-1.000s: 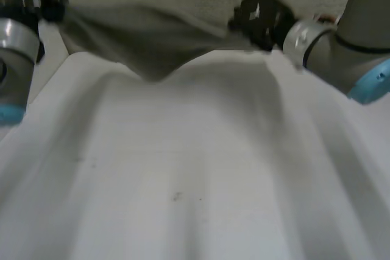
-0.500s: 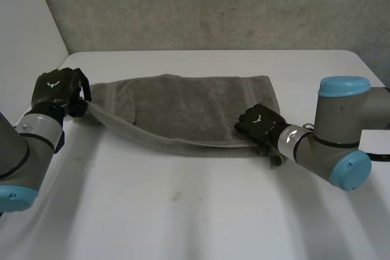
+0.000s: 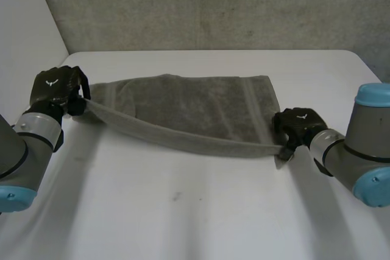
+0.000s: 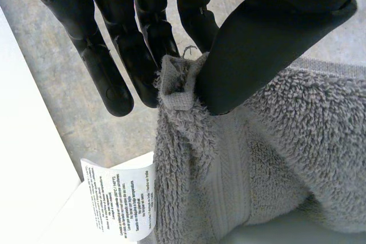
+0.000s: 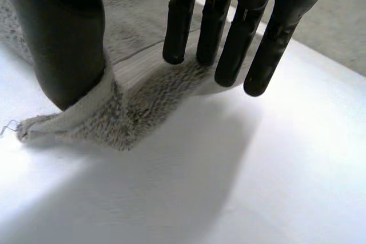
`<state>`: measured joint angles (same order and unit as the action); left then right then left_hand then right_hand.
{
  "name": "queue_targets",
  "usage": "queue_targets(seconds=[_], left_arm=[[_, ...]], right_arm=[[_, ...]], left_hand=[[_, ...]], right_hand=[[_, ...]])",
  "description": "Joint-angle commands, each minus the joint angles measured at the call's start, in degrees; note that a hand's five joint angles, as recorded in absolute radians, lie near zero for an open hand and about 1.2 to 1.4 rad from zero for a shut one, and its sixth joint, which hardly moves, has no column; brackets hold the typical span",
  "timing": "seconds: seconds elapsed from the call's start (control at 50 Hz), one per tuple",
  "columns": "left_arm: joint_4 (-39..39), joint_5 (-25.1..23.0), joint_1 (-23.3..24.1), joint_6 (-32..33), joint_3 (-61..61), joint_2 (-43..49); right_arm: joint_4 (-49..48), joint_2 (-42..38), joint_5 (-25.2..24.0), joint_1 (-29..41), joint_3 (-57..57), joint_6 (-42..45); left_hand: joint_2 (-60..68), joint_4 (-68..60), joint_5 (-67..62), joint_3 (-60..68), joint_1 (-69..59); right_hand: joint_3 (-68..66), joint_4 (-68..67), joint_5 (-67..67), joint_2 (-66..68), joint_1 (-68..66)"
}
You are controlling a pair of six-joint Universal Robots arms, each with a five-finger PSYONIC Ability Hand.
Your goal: Fold the towel.
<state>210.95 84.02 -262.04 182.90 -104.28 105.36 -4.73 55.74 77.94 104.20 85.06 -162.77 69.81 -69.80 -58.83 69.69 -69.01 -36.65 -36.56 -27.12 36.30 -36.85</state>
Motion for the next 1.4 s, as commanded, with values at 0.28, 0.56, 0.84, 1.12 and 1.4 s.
queue_targets(seconds=[0.28, 0.56, 0.84, 1.12, 1.4], left_arm=[[-0.28, 0.00, -0.22, 0.00, -1.36, -2.09], [-0.37, 0.00, -0.22, 0.00, -1.80, -2.18], [-0.54, 0.00, -0.14, 0.00, -1.89, -3.32], [-0.98, -1.67, 0.48, 0.00, -6.11, -11.76], [-3.18, -3.08, -0.31, 1.14, -10.85, -12.20]], right_arm=[[-4.22, 3.14, -0.77, -2.25, 2.47, 1.14], [-2.91, 0.07, -0.07, -2.07, 3.00, 1.14], [-2.03, 6.75, -0.60, -4.01, 0.72, 1.23], [-17.24, 21.60, -12.47, -3.04, 10.47, 38.67], [4.38, 15.45, -12.91, -6.73, 10.74, 44.82]], left_hand=[[10.19, -10.20, -11.17, 10.31, -10.99], [10.19, -10.20, -11.17, 10.31, -10.99], [10.19, -10.20, -11.17, 10.31, -10.99], [10.19, -10.20, -11.17, 10.31, -10.99], [10.19, -10.20, -11.17, 10.31, -10.99]], right_hand=[[-43.35, -43.44, -42.88, 43.70, -43.15], [-7.92, -8.00, -7.45, 8.27, -7.72], [-43.35, -43.44, -42.88, 43.70, -43.15], [-43.35, -43.44, -42.88, 43.70, -43.15], [-43.35, -43.44, -42.88, 43.70, -43.15]])
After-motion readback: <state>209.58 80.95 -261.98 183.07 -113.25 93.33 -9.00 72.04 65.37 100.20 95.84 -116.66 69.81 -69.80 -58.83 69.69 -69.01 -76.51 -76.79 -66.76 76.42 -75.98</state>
